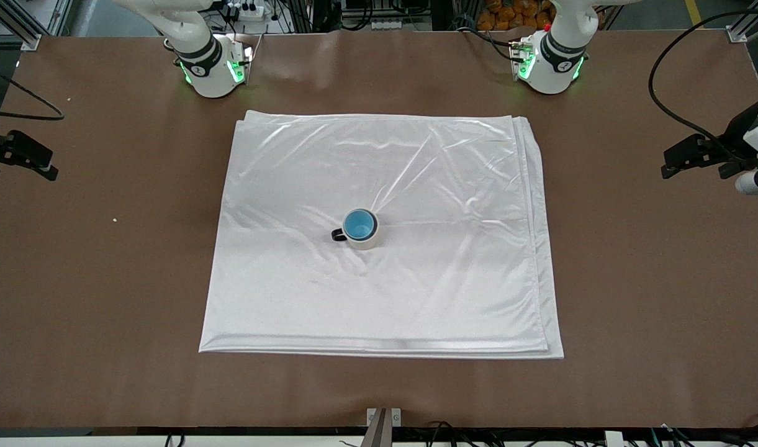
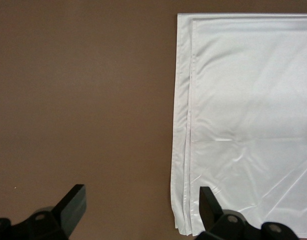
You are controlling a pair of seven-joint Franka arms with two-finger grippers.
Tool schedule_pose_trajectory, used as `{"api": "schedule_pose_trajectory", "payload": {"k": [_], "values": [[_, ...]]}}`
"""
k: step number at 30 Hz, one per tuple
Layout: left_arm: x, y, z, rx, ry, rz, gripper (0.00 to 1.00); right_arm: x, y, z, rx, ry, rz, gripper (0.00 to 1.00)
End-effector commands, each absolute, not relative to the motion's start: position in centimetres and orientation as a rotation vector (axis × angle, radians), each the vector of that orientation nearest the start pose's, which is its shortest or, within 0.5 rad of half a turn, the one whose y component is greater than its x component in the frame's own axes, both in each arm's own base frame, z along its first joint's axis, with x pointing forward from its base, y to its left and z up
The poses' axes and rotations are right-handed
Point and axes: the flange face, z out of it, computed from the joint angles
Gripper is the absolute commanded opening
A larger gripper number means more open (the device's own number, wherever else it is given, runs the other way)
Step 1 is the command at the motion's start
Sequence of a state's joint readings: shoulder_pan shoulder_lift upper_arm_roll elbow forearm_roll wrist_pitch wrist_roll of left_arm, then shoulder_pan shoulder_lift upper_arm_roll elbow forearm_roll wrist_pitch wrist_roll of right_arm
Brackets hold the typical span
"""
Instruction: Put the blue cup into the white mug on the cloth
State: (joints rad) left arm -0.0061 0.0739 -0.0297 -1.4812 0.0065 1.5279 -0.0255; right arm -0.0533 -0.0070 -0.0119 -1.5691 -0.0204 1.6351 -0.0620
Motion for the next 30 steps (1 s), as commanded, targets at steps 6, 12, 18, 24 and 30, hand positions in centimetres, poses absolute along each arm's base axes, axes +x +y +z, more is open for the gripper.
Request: {"api": "schedule_pose_trajectory", "payload": {"k": [6,12,18,24,30], "values": [[56.6,-1.1,62.4,-3.122,0.08,0.067,1.0,55.1,-4.0,64.5,-3.164,0.028,-0.148,1.0],[56.6,-1.2,62.4,-3.123,0.083,0.069,1.0,55.1,-4.3,64.9,-3.164,0.038,-0.163,1.0],[56.2,-1.0,62.5,-3.123,0.078,0.084,1.0,55.2,-4.3,65.0,-3.163,0.038,-0.175,1.0],[55.7,-0.6,63.1,-3.124,0.07,0.079,1.0,55.1,-4.4,65.1,-3.163,0.038,-0.17,1.0],[55.3,-0.9,63.4,-3.133,0.076,0.084,1.0,55.1,-4.4,65.0,-3.163,0.038,-0.17,1.0]]}}
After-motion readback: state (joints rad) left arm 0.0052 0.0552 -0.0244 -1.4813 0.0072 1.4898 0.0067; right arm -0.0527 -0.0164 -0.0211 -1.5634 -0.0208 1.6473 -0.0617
